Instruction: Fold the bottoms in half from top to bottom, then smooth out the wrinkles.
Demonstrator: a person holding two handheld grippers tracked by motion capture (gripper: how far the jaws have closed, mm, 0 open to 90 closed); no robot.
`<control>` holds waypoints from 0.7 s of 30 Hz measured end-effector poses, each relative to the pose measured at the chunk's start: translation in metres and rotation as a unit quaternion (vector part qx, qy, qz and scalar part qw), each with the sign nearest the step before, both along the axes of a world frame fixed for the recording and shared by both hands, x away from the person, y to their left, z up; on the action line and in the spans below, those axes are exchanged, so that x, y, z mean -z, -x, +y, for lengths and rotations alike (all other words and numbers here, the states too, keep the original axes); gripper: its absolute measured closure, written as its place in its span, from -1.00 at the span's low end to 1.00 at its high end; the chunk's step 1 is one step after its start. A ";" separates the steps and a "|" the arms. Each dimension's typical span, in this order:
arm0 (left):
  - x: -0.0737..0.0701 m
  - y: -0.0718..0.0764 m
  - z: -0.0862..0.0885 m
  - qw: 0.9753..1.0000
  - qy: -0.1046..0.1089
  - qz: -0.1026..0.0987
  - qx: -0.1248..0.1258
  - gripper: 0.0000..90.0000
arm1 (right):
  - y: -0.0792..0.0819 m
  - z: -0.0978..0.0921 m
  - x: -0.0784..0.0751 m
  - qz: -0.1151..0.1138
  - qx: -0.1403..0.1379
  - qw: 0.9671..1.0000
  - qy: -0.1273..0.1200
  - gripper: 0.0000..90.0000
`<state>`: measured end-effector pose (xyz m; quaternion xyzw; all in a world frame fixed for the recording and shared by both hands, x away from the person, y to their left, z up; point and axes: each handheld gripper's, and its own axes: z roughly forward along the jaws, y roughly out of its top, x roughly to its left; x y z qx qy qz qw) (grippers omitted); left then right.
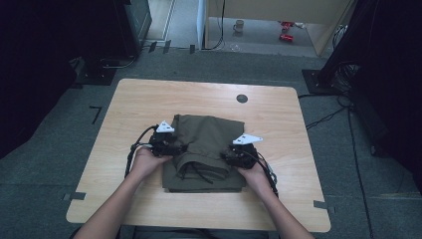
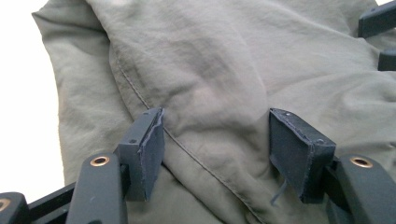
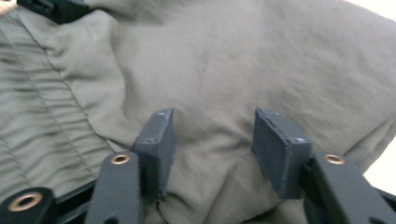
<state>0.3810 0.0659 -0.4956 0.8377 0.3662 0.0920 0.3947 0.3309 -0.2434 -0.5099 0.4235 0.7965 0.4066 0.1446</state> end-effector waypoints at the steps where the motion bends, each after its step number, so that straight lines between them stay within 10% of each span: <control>1: -0.003 0.002 0.001 1.000 0.002 -0.001 0.000 -0.15 | 0.001 -0.001 -0.003 -0.006 0.002 1.000 -0.005 0.13; 10: -0.026 0.017 0.000 0.998 0.050 0.005 0.023 -0.11 | -0.029 -0.002 -0.023 -0.005 0.015 1.000 -0.011 0.12; 21: -0.017 0.042 -0.013 0.997 0.028 0.022 0.065 -0.08 | -0.047 -0.006 -0.007 0.022 0.030 0.999 0.014 0.05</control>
